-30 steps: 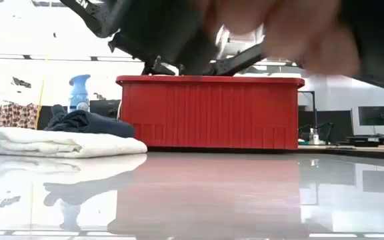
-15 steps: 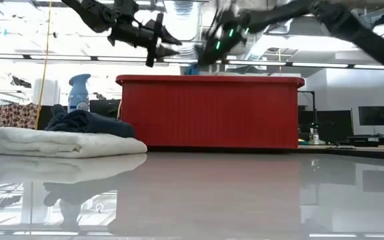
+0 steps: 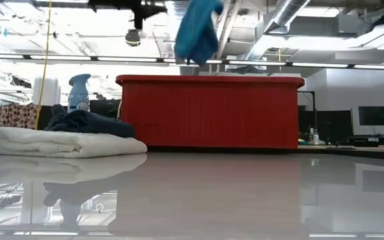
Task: Fold Laundry from Bin
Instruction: Fold the blue shorts
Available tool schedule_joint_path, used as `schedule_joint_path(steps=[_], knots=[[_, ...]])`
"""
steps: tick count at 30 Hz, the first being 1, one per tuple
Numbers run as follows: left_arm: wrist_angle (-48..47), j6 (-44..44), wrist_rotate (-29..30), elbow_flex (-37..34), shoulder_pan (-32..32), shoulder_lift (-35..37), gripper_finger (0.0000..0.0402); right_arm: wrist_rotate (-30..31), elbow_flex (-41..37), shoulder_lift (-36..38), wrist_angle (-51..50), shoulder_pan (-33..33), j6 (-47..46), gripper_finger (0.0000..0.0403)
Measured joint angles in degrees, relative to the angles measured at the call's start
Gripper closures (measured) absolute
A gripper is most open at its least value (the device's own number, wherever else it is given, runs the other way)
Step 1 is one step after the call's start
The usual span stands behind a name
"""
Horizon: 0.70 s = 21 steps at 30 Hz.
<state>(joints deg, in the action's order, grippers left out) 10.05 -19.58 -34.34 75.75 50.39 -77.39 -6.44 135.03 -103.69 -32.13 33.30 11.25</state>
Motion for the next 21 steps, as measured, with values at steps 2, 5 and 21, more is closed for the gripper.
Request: schedule_joint_path(steps=[2, 5, 21], knots=[[-1.3, 1.0, -0.9, 0.0, -0.6, 2.3, 0.0233, -0.1, 0.1, 2.4, -4.0, -3.5, 0.0, 0.0377], [-3.2, 1.5, -1.4, 0.0, -2.0, 5.9, 0.0233, -1.5, 0.0, 5.1, -10.2, -9.8, 2.2, 0.0377], [-9.0, -9.4, 4.4, 0.0, -26.5, 21.9, 0.0233, 5.1, -6.7, 8.7, -56.7, -34.1, -16.3, 0.0377]])
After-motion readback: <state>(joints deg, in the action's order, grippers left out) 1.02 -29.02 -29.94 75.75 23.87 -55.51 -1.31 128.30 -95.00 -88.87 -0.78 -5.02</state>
